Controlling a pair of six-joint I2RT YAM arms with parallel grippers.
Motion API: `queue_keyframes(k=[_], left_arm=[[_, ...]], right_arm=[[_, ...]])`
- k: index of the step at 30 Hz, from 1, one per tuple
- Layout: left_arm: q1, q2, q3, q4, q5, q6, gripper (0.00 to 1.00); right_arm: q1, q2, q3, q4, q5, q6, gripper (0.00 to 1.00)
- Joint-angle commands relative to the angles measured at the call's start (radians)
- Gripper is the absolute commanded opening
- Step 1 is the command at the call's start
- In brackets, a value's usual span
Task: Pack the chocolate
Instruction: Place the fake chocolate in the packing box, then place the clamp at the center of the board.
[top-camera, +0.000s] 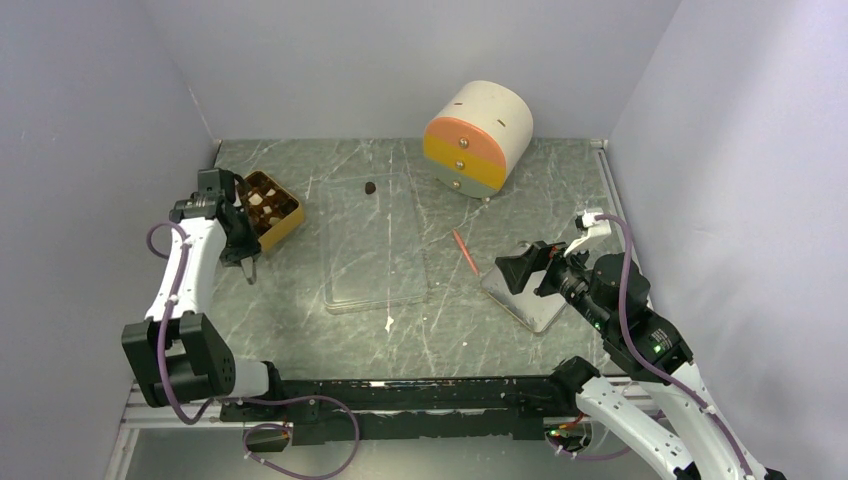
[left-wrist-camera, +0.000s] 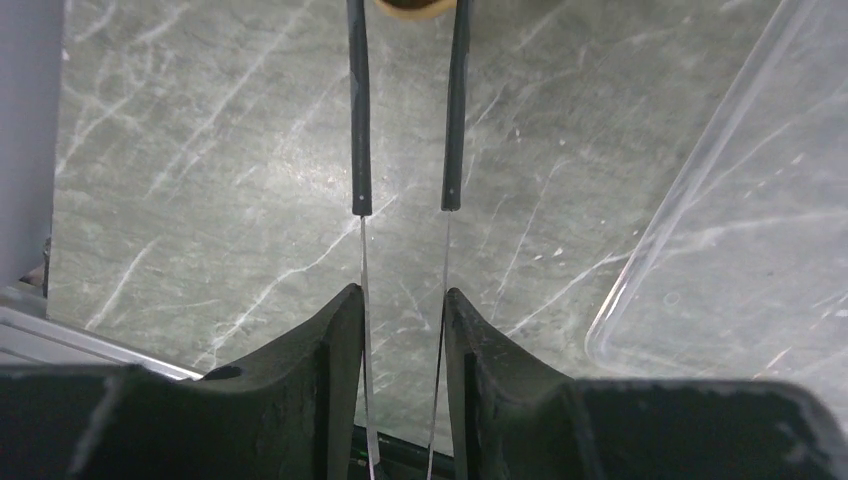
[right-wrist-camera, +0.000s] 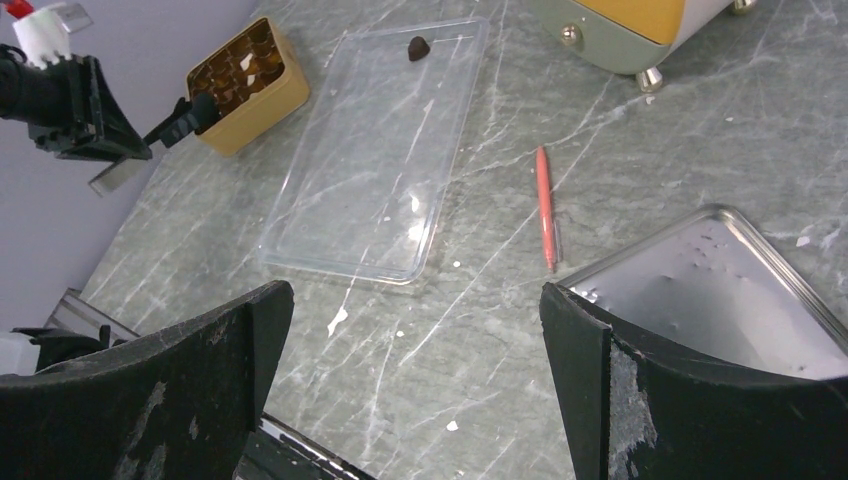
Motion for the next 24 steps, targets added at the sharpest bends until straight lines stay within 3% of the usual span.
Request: queue_keyframes(k=[1, 10, 24], left_arm=[[0.01, -0.077, 0.056, 0.034, -0.025, -0.049, 0.37], [0.075, -0.189, -0.055, 0.11, 0.023, -0.14, 0.35], [0.125, -0.288, -0.298, 0.175, -0.065, -0.381, 0.4]], right_arm=[[0.006, -0.001, 0.034, 0.017, 0.008, 0.002, 1.0], [0.006, -0.005, 0.035, 0.014, 0.007, 0.004, 1.0], [0.006, -0.003, 0.038, 0.007, 0.012, -0.005, 1.0]])
